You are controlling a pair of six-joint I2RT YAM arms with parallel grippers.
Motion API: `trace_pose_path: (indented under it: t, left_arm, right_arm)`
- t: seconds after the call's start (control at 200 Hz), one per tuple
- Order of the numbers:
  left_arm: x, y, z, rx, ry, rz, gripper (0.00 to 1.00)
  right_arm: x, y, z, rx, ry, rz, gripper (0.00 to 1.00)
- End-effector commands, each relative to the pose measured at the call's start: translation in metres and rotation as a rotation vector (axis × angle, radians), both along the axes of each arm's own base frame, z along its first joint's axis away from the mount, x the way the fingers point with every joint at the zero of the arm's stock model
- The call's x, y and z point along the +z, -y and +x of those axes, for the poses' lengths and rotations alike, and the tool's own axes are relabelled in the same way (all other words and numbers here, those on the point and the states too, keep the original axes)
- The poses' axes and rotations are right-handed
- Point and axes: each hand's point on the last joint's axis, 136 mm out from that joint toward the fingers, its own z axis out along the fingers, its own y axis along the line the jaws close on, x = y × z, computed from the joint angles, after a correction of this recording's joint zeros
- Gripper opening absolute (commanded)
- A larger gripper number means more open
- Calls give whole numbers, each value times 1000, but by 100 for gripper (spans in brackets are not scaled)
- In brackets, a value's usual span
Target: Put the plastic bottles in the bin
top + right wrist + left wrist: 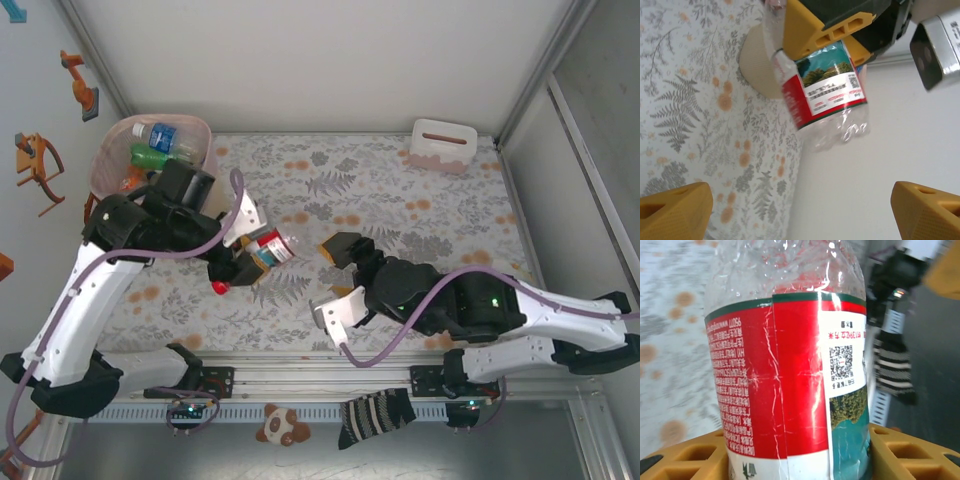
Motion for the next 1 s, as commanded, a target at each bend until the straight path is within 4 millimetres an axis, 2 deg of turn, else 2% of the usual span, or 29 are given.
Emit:
trace_pose_path:
  t: [0.0,0.145,0.305,0.421,0.556,0.666,0.841,0.926,0.996]
  left_arm:
    - [23,-23,38,209,112,-8,50]
    - [41,-51,70,380,151,-15,49]
    - [54,-72,101,508,185,-3,49]
    - [66,-95,132,639,220,-14,49]
    - [86,-129,172,805,281,-75,48]
    - [94,-159,200,908,338,-79,48]
    - [104,-208,230,1022,490,-12,48]
    - [105,-225,243,1048,602,25,47]
    - [100,-231,250,1042,664,27,47]
  right_arm:
    - [17,9,9,-119,-154,221,90]
    - [25,27,30,-259,-312,441,90]
    - [12,45,58,-403,-464,570,90]
    - [-4,48,69,-449,-510,573,90]
    - [-20,46,76,-470,-562,559,89]
    - [-29,43,80,-476,-580,542,89]
    - [-40,40,85,-475,-618,528,89]
    - [-41,40,88,-474,-631,529,89]
    - [-42,39,90,-466,-649,527,89]
